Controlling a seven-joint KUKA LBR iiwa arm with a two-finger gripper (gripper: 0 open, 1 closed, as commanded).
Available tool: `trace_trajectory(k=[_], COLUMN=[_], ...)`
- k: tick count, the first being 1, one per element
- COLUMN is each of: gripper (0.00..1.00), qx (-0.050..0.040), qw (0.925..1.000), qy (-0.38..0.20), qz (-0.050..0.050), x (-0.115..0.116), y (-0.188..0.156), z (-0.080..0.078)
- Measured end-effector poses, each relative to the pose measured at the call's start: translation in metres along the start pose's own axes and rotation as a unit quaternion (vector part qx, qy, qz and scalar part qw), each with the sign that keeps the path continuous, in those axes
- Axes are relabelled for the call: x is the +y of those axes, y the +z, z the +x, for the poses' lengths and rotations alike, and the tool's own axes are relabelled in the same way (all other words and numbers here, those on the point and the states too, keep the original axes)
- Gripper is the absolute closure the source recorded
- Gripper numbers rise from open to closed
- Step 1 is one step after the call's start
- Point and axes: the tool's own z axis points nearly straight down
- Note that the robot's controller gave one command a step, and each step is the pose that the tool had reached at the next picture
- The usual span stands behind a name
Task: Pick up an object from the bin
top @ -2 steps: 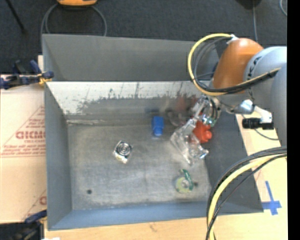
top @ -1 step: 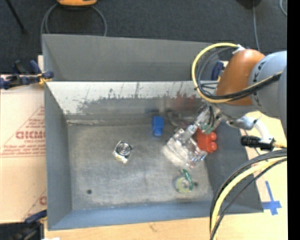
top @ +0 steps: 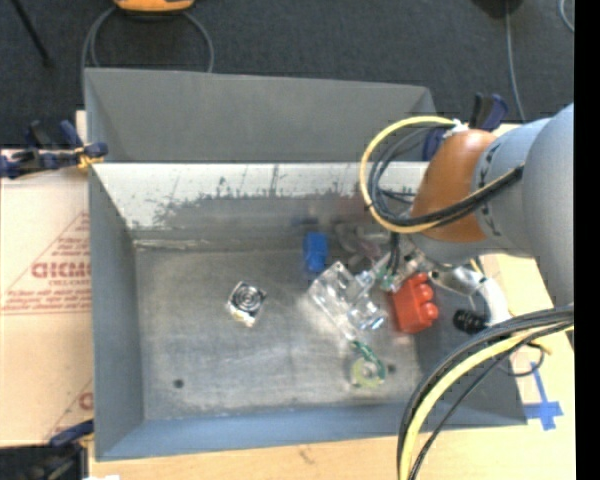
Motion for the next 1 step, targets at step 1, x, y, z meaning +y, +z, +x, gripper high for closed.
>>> trace_trajectory(k=[1], gripper=[0.0], qx=[-0.0065], qw=[0.9957], qy=[-0.092], qz=[-0.003], x=[-0.0079], y=[0.001], z=[0.0122])
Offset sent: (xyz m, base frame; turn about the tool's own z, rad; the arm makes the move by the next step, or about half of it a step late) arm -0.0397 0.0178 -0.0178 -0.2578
